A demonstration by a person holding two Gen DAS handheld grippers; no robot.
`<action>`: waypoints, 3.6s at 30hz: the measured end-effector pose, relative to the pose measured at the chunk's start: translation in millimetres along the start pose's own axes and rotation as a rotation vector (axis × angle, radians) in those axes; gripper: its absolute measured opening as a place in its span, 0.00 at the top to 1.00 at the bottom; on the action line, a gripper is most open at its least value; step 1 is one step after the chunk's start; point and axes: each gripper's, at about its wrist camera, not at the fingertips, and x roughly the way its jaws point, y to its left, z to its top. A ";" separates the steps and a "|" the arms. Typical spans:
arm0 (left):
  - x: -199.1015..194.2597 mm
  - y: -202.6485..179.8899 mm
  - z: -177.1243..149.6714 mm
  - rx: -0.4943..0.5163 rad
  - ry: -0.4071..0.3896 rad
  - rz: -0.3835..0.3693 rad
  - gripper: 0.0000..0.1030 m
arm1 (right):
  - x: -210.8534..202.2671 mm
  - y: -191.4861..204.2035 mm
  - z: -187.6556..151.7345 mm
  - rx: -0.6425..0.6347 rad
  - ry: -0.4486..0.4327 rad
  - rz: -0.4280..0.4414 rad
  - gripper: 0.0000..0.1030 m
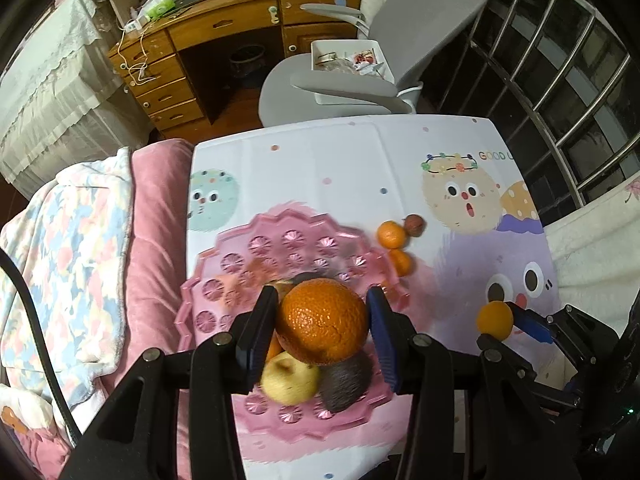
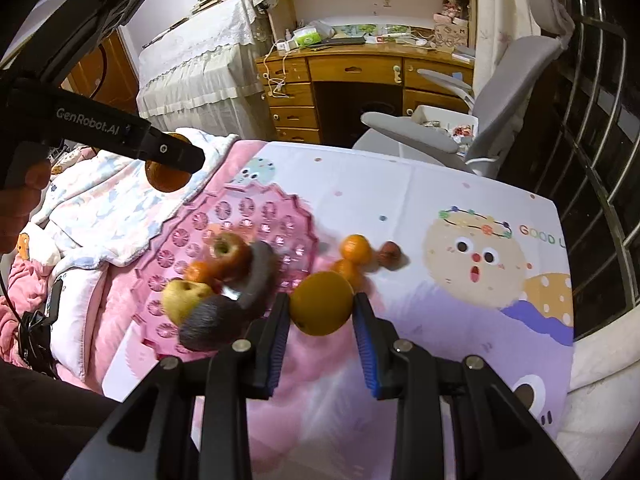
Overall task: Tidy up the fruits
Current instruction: 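Carry the orange with the left tool while the right tool carries the yellow citrus to the bowl, then release the orange from the left tool while the right tool releases the yellow citrus into the bowl, then grasp another orange with the left tool while the right tool grasps an orange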
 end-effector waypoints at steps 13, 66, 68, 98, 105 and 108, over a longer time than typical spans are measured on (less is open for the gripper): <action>12.5 79.2 -30.9 0.017 0.055 -0.042 0.57 | 22.3 74.7 10.8 0.075 -0.011 -0.030 0.69; 14.3 72.4 -20.3 0.143 0.034 -0.200 0.22 | 44.3 55.9 -22.9 0.529 0.105 -0.114 0.49; 15.6 64.1 -15.6 0.153 0.036 -0.192 0.22 | 44.4 46.8 -23.9 0.545 0.101 -0.107 0.49; 163.9 -75.6 94.6 0.205 0.240 -0.179 0.22 | 130.0 -64.7 -14.5 0.409 0.082 0.068 0.49; 205.5 -94.8 89.9 0.226 0.333 -0.170 0.24 | 147.4 -61.3 -16.5 0.245 0.045 0.084 0.49; 217.7 -100.7 87.3 0.227 0.365 -0.170 0.30 | 153.4 -62.5 -19.5 0.213 0.043 0.107 0.49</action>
